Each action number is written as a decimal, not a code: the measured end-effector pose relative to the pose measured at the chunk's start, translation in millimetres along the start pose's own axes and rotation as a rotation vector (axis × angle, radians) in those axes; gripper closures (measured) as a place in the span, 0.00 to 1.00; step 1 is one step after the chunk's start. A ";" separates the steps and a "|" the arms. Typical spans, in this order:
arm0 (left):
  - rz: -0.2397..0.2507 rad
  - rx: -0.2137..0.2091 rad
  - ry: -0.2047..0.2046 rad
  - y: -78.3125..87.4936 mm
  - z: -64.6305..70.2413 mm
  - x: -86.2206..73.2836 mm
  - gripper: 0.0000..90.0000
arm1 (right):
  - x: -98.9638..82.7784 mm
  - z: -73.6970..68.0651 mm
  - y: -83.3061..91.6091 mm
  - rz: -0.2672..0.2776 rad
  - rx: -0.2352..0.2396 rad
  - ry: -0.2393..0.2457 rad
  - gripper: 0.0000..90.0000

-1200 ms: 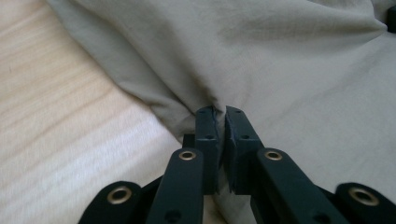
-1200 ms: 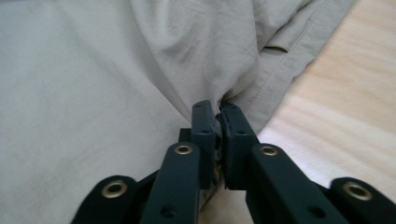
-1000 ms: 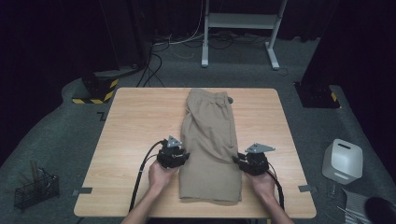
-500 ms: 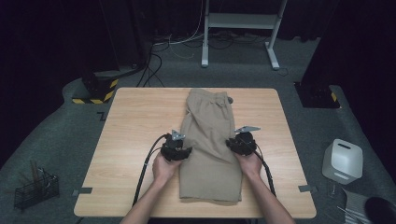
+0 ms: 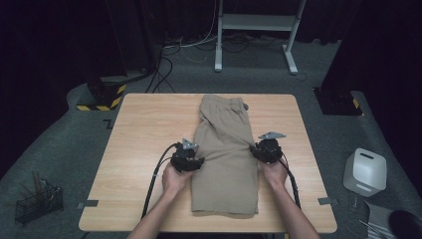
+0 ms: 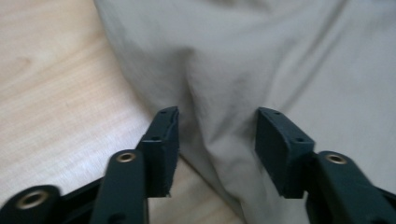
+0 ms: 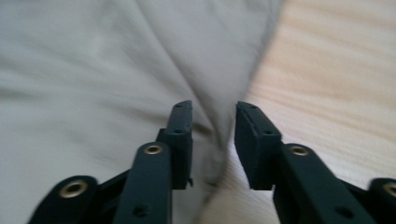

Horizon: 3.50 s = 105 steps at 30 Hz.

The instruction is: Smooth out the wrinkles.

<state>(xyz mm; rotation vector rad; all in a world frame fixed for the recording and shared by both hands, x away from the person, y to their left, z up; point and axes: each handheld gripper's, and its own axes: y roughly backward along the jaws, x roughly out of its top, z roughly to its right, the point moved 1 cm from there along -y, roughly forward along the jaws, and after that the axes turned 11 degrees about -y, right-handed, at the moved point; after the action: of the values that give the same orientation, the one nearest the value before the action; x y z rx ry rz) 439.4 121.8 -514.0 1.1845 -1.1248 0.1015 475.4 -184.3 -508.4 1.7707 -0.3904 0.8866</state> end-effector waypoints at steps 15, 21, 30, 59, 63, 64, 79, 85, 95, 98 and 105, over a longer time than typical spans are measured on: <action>-0.058 0.063 0.004 -27.6 -13.3 18.0 0.54 | -19.8 -25.5 -9.8 -0.054 0.071 0.096 0.66; -0.085 0.035 -0.049 -12.5 1.1 4.0 0.57 | -36.5 -37.0 6.5 -0.068 0.086 0.155 0.66; 0.009 0.045 0.008 17.4 -5.9 1.2 0.51 | -33.0 -36.5 28.7 -0.005 0.134 0.118 0.66; 0.050 0.032 -0.056 -2.5 -19.0 20.9 0.52 | 2.9 -20.1 -12.4 -0.008 0.039 0.062 0.67; 0.042 -0.003 -0.051 -20.6 -14.6 29.6 0.51 | 0.1 -28.2 -11.8 -0.009 0.077 0.087 0.67; 0.019 -0.002 -0.052 -28.0 -14.8 31.1 0.51 | -0.9 -29.9 -13.2 -0.022 0.086 0.090 0.67; -0.047 0.015 -0.021 -36.3 -31.3 34.7 0.46 | 2.8 -7.7 -20.8 -0.020 0.030 0.019 0.56; 0.005 -0.012 -0.033 14.7 -11.9 16.9 0.42 | -19.7 -13.7 9.3 -0.015 0.093 0.030 0.50; 0.007 -0.053 -0.024 33.1 10.8 -13.1 0.41 | -39.0 -28.7 31.5 0.003 0.147 0.049 0.48; 0.005 -0.062 -0.017 34.5 21.3 -23.7 0.40 | -48.0 -36.7 39.3 0.002 0.160 0.071 0.48; -0.026 -0.040 -0.033 21.2 26.3 -27.7 0.41 | -61.5 -43.1 31.9 -0.054 0.138 0.104 0.48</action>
<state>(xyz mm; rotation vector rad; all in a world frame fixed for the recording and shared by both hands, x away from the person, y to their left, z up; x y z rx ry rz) 396.4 123.8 -521.7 1.1690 -1.1352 0.0390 397.5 -166.6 -525.0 1.8433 -0.2175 0.9822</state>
